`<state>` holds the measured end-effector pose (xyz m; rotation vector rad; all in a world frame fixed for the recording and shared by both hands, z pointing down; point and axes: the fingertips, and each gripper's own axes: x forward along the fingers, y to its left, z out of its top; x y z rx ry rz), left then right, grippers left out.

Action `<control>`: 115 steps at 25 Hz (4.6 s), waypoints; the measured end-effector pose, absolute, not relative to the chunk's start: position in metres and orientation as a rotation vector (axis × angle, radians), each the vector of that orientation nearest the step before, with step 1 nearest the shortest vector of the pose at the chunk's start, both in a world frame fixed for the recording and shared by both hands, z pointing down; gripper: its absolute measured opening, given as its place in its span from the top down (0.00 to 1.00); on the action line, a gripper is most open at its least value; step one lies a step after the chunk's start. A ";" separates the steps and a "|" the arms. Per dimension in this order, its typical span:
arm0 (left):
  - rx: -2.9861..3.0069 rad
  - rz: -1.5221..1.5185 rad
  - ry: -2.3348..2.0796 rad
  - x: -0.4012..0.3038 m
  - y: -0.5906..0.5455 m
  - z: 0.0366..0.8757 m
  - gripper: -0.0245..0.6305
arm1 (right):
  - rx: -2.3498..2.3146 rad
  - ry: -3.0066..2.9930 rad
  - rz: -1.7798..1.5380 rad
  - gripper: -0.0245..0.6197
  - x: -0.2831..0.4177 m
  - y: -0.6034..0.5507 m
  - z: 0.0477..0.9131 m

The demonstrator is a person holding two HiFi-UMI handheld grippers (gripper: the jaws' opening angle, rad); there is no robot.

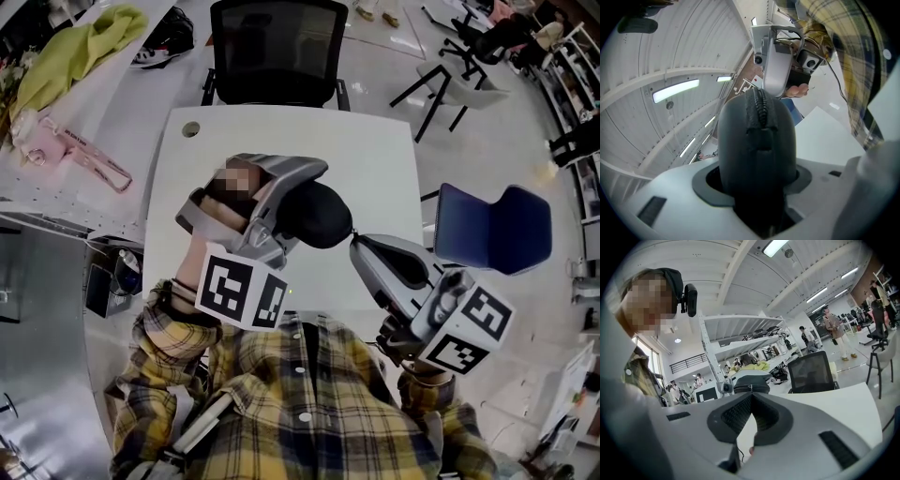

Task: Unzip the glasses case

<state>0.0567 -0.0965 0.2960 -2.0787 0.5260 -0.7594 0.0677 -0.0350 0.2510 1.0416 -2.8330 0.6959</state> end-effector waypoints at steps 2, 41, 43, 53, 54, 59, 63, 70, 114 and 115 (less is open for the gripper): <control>-2.111 -0.738 0.501 0.058 -0.092 0.296 0.58 | 1.036 -2.829 0.703 0.96 0.069 -0.034 0.251; -2.641 -0.235 -0.070 0.059 -0.009 0.259 0.58 | 0.471 -2.680 0.776 0.96 0.049 -0.023 0.275; -2.679 -0.193 -0.088 0.060 -0.009 0.254 0.58 | 0.455 -2.672 0.783 0.96 0.050 -0.025 0.276; -2.774 -0.049 -0.226 0.062 -0.014 0.228 0.58 | 0.427 -2.652 0.797 0.96 0.054 -0.033 0.278; -2.785 -0.029 -0.244 0.062 -0.015 0.226 0.58 | 0.426 -2.652 0.802 0.96 0.054 -0.034 0.278; -2.844 0.060 -0.308 0.062 -0.017 0.218 0.58 | 0.425 -2.653 0.825 0.96 0.058 -0.035 0.279; -2.899 0.129 -0.357 0.060 -0.018 0.213 0.58 | 0.415 -2.654 0.850 0.96 0.059 -0.034 0.280; -2.962 0.285 -0.398 0.059 -0.021 0.197 0.58 | 0.419 -2.650 0.902 0.96 0.063 -0.033 0.287; -3.007 0.663 -0.550 0.051 -0.015 0.164 0.58 | 0.254 -2.708 1.045 0.96 0.032 -0.019 0.297; -3.009 0.656 -0.544 0.051 -0.015 0.164 0.58 | 0.258 -2.709 1.045 0.96 0.031 -0.019 0.297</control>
